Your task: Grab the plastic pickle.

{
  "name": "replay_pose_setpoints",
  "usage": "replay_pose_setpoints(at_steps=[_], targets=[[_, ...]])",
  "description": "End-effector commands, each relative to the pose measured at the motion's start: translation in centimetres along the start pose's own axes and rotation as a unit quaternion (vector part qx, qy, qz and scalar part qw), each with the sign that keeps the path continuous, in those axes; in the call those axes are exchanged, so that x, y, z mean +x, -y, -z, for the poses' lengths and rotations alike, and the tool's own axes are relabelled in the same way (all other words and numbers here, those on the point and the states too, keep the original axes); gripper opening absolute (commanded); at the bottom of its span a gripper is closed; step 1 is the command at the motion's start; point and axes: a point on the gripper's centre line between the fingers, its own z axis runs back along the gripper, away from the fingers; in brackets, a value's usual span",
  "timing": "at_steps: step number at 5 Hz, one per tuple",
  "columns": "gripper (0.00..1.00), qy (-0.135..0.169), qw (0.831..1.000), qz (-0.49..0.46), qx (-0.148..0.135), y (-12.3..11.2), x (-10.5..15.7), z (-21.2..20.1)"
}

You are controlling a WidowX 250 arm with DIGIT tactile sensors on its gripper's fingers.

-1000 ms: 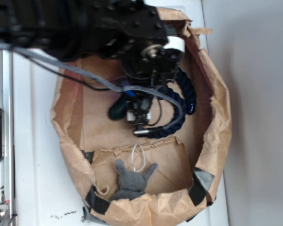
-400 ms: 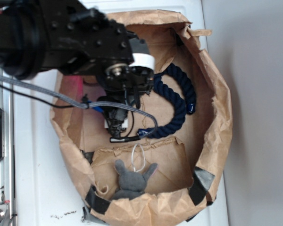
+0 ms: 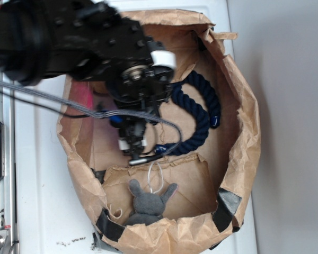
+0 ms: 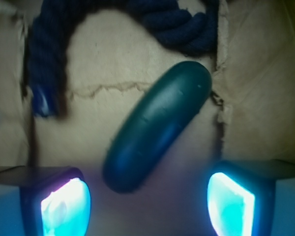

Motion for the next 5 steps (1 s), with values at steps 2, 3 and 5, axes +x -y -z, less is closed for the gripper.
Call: replay_pose_setpoints(at_steps=[2, 3, 5], targets=[[1.0, 0.023, 0.997, -0.068, -0.001, 0.7, 2.0, 0.8], [1.0, 0.042, 0.997, -0.066, 0.023, 1.0, 2.7, 3.2], [0.0, 0.055, 0.995, -0.083, 0.014, 0.2, 4.2, 3.1]])
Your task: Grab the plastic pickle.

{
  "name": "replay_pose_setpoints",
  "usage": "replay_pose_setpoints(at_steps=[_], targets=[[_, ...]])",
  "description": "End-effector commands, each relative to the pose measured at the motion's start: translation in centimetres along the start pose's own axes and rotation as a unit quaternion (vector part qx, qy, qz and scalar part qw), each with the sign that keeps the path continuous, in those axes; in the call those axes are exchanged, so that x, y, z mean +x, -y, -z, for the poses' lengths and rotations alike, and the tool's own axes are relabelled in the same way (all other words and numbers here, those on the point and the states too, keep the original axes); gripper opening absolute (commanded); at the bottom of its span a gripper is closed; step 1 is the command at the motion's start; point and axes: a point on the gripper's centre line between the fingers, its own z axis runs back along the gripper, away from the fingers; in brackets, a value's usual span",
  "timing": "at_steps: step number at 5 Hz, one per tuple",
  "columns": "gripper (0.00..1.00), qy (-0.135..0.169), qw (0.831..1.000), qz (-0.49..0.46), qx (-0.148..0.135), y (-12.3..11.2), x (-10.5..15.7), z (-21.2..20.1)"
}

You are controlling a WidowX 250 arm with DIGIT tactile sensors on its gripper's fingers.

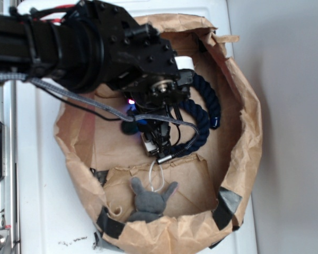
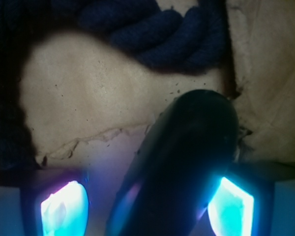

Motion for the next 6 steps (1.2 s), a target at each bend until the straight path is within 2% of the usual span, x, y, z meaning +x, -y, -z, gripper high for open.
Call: replay_pose_setpoints(at_steps=[1, 2, 3, 4, 5, 6], targets=[[0.0, 0.036, 0.999, -0.03, -0.015, 0.3, 2.1, -0.2], [0.0, 0.067, 0.997, 0.019, -0.016, 0.5, 1.3, -2.4], [0.0, 0.087, 0.993, 0.067, -0.037, 0.7, -0.2, -6.1], [0.0, 0.063, 0.991, 0.108, -0.047, 0.6, -0.8, -10.2], [0.0, 0.057, 0.991, 0.113, -0.038, 1.0, -1.7, -12.5], [0.0, 0.066, 0.99, 0.122, -0.027, 0.9, -4.3, -12.8]])
